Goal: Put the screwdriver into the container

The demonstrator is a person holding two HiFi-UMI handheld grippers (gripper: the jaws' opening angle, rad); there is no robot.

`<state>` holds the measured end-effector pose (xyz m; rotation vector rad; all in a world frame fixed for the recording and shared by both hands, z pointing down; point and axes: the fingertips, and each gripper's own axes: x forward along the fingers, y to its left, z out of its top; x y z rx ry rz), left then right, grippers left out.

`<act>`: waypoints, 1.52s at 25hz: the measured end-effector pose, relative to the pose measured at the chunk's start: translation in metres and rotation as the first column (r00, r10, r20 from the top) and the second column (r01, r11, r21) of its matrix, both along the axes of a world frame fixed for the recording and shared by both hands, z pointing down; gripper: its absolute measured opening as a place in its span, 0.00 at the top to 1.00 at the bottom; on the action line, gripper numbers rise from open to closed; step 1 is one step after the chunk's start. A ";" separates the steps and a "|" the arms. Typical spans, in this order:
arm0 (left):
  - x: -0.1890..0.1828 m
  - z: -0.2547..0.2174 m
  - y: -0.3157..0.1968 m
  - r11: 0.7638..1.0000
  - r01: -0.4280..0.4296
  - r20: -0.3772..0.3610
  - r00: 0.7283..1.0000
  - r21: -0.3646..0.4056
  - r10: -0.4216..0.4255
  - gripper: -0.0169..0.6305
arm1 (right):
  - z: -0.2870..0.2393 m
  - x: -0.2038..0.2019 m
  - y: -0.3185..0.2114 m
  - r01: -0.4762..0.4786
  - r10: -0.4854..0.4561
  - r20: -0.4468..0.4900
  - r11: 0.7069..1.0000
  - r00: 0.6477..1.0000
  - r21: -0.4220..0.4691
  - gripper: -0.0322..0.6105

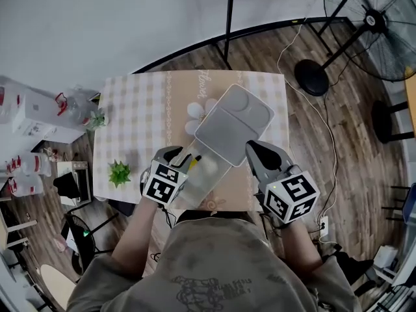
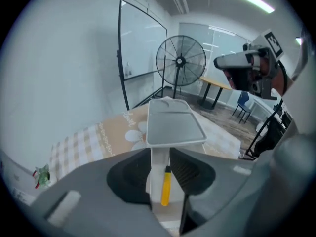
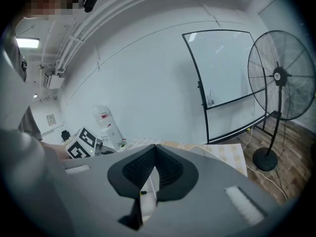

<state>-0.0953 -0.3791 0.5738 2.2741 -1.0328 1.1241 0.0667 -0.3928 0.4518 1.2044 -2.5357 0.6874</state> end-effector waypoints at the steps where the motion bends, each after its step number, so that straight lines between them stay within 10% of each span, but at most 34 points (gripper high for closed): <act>1: -0.003 -0.014 -0.003 0.999 0.012 -0.016 1.000 0.034 -0.011 0.78 | -0.008 -0.002 -0.001 0.000 0.000 0.003 1.000 1.000 0.017 0.91; 9: -0.016 -0.134 -0.022 0.944 0.053 -0.084 0.996 0.324 -0.027 0.82 | -0.083 -0.016 0.001 0.032 -0.032 -0.004 0.979 0.999 0.200 0.91; 25: -0.027 -0.316 0.028 0.703 0.175 -0.341 0.934 0.689 0.102 0.97 | -0.191 -0.016 0.051 -0.058 0.005 0.124 0.903 0.992 0.426 0.91; 29: -0.030 -0.317 0.048 0.704 0.206 -0.388 0.916 0.680 0.106 0.97 | -0.191 -0.019 0.075 -0.016 -0.019 0.073 0.892 0.997 0.451 0.91; 38: -0.033 -0.264 0.062 0.789 0.208 -0.387 0.921 0.578 0.041 0.97 | -0.151 -0.014 0.094 -0.028 0.018 0.032 0.934 0.999 0.357 0.91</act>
